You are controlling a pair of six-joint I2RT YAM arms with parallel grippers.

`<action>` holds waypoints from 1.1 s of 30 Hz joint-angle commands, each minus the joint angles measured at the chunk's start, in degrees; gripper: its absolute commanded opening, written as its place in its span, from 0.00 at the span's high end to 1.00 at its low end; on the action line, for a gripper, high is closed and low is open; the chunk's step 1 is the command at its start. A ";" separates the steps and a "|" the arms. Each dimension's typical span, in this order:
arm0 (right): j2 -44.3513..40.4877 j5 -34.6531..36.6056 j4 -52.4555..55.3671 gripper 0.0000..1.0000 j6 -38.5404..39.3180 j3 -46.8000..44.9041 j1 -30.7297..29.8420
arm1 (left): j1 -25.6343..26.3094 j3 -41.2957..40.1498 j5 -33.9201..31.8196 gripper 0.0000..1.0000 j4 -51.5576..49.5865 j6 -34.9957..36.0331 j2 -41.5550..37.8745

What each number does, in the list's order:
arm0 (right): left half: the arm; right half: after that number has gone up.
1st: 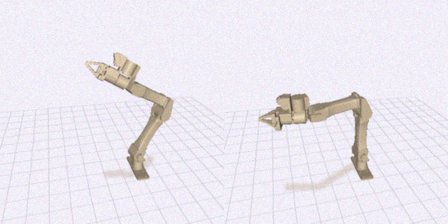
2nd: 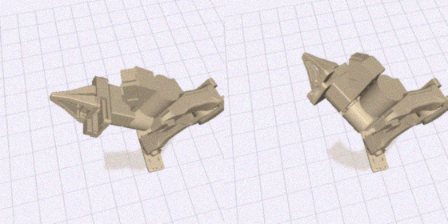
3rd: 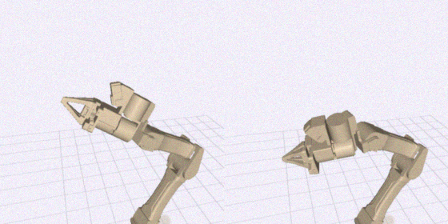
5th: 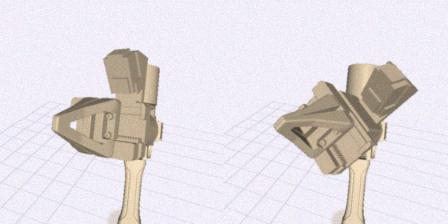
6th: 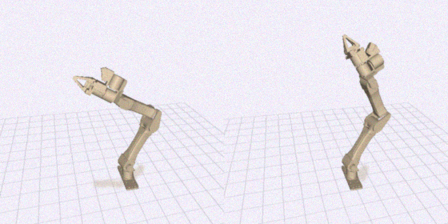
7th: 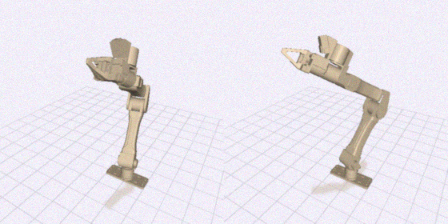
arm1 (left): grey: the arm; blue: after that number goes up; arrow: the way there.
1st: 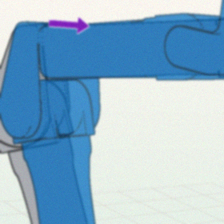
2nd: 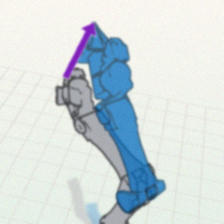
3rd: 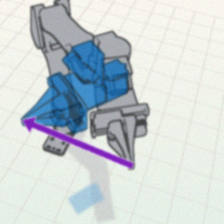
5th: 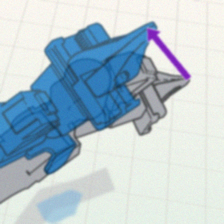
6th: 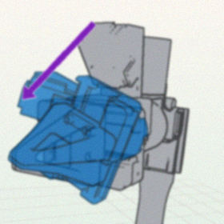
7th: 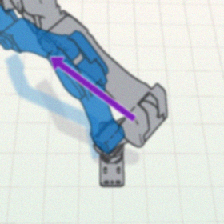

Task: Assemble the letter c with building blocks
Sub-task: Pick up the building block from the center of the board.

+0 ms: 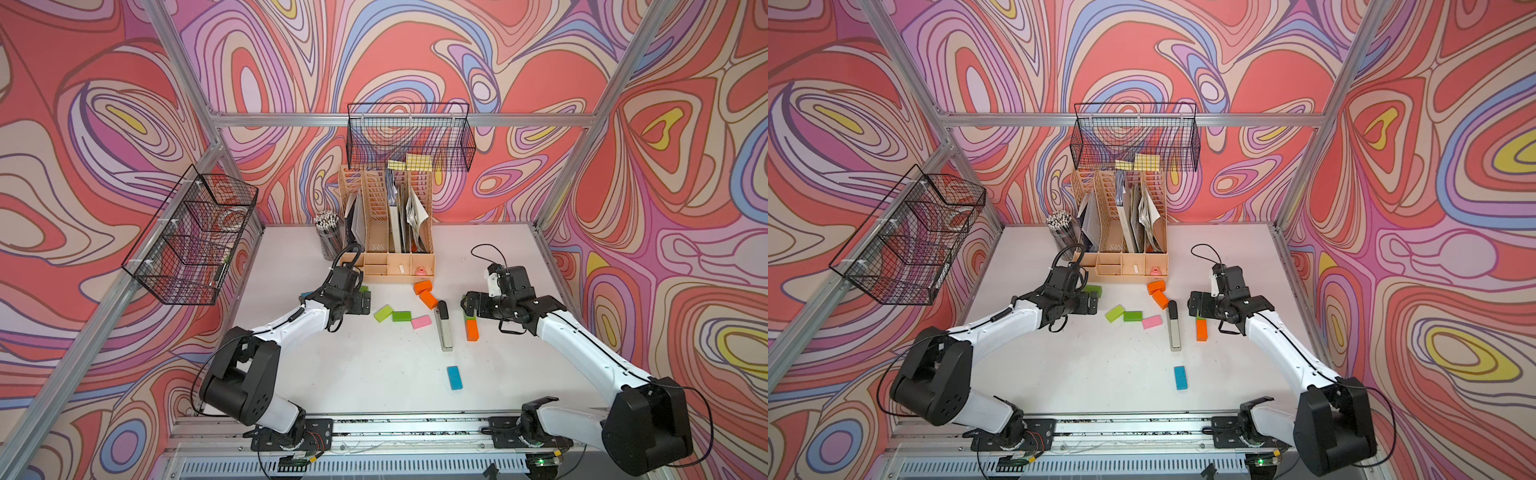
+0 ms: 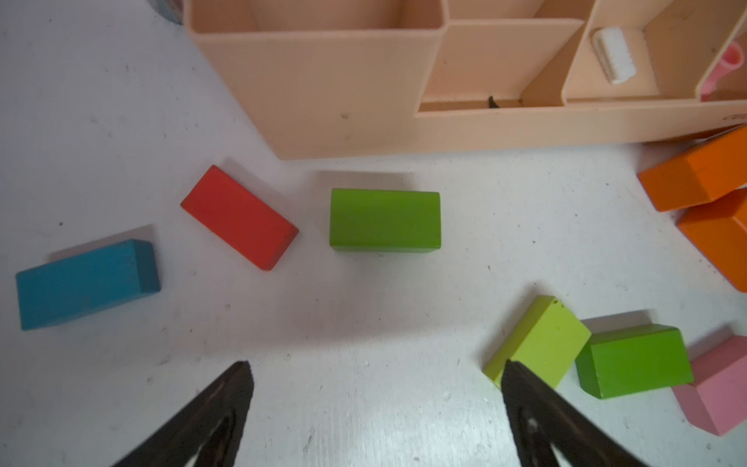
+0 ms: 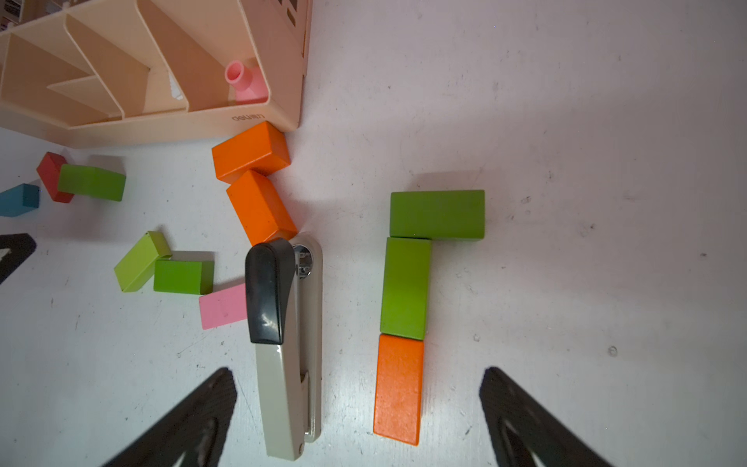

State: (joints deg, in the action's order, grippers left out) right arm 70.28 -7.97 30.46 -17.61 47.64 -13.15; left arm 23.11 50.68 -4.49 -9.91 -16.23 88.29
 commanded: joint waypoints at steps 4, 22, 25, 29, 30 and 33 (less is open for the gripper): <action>1.18 -1.91 -3.42 0.02 -0.06 -0.61 0.31 | -3.38 3.38 5.08 0.02 3.48 3.95 5.77; 1.54 -2.77 -5.78 0.02 -0.40 -1.76 0.29 | -4.22 10.77 8.42 0.15 6.41 4.67 16.76; 1.28 -2.92 -5.60 0.02 -0.33 -1.84 0.25 | -4.19 11.22 7.79 0.18 6.47 4.87 17.39; 0.49 -2.59 -5.24 0.02 -0.32 -2.23 0.31 | -4.18 12.89 8.07 0.20 4.69 4.74 19.19; 0.17 -2.31 -5.02 0.02 -0.28 -2.34 0.31 | -4.28 12.92 8.35 0.20 4.72 4.51 19.43; -0.70 -1.31 -3.85 0.02 0.11 -2.20 0.31 | -4.16 12.89 8.92 0.21 4.76 4.28 19.76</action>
State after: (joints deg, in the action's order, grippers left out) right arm 71.37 -10.28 26.33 -17.67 46.13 -13.15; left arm 19.07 62.52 4.10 -3.73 -12.23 107.26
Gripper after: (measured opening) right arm 0.983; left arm 0.800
